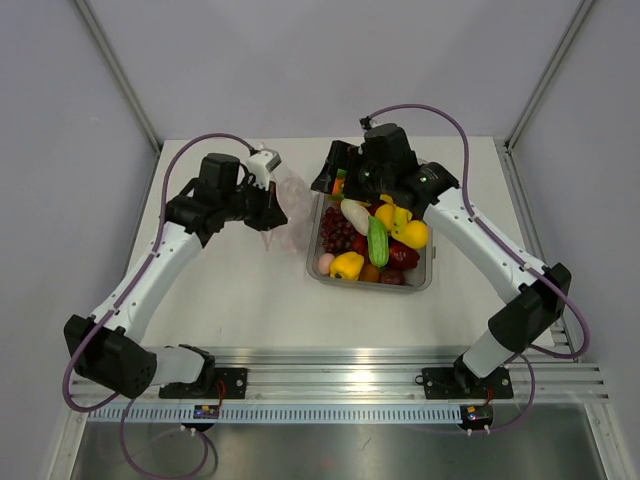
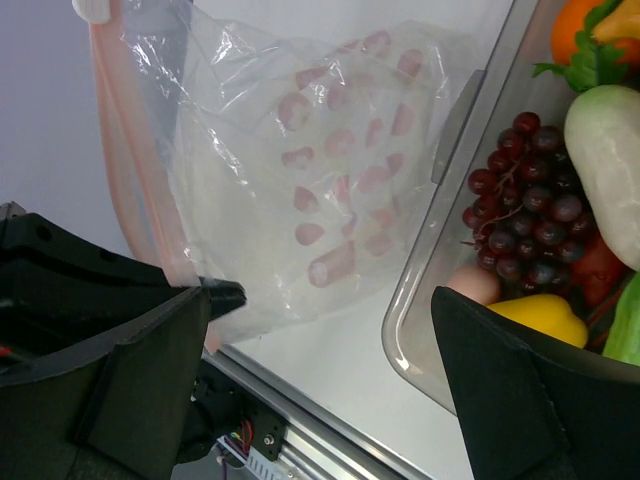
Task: Place the food in the zip-top bag and seal the zipper
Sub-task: Open the zipper of the food storage bag.
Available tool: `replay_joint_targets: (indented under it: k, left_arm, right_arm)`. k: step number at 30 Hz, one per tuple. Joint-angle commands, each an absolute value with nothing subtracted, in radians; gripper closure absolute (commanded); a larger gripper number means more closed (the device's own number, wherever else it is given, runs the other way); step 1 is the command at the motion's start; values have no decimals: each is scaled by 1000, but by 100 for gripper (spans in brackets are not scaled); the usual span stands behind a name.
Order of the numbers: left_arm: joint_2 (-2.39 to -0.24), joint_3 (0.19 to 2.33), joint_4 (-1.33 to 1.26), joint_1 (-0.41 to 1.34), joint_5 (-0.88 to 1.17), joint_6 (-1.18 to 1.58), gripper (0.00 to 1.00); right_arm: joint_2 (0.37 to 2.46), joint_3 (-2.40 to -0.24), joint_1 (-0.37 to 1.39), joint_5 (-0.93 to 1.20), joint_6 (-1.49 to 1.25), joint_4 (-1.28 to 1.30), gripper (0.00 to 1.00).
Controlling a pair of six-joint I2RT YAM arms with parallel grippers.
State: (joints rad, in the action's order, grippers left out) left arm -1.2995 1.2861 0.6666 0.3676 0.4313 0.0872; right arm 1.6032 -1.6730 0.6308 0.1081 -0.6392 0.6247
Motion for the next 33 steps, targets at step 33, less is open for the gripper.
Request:
replay_joint_targets:
  k: [33]
  left_arm:
    - [-1359,1267,414,390,813,166,100]
  right_arm:
    - [1683,-1681,718,144,-680,489,28]
